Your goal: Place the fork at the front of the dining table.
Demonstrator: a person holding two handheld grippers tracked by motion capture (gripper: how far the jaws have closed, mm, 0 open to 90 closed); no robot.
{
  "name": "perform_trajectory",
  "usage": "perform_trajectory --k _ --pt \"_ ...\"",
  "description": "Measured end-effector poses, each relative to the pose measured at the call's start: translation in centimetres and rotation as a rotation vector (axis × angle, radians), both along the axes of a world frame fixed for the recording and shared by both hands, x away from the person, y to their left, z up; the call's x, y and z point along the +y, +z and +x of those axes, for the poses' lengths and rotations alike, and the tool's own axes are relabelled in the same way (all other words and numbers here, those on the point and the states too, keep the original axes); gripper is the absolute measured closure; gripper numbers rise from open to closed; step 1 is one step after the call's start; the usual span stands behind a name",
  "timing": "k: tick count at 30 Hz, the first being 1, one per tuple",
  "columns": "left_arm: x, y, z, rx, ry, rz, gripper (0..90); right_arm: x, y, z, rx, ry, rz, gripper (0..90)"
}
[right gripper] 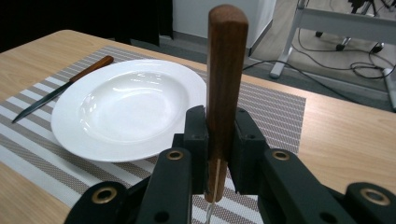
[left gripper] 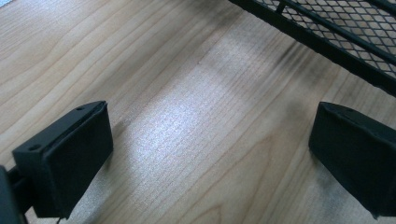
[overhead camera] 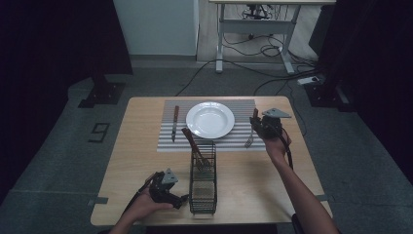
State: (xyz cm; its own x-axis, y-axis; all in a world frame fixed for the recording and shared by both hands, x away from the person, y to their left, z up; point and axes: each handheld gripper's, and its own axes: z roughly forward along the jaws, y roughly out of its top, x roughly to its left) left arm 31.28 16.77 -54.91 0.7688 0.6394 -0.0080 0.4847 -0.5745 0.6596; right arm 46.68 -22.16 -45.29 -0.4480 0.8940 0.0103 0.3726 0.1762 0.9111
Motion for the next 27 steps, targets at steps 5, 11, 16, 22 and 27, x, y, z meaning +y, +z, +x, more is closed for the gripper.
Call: perform_trajectory --k 5,11,16,22,27 --pt "0.0 0.0 0.1 0.0 -0.005 -0.001 0.0 -0.1 -0.6 0.0 -0.003 -0.007 0.007 79.3" --pt "0.0 0.0 0.1 0.0 -0.005 -0.001 0.0 0.4 -1.0 0.3 0.003 -0.002 -0.001 79.4" --pt "0.0 0.0 0.1 0.0 -0.005 -0.001 0.0 0.5 -1.3 0.4 0.011 -0.001 -0.008 79.4" --pt "0.0 0.0 0.1 0.001 -0.007 -0.001 0.0 0.6 -1.7 1.3 0.035 -0.011 -0.004 79.4" --pt "0.0 0.0 0.1 0.001 -0.008 0.0 0.0 0.6 -1.8 2.4 0.057 -0.026 -0.006 79.5"
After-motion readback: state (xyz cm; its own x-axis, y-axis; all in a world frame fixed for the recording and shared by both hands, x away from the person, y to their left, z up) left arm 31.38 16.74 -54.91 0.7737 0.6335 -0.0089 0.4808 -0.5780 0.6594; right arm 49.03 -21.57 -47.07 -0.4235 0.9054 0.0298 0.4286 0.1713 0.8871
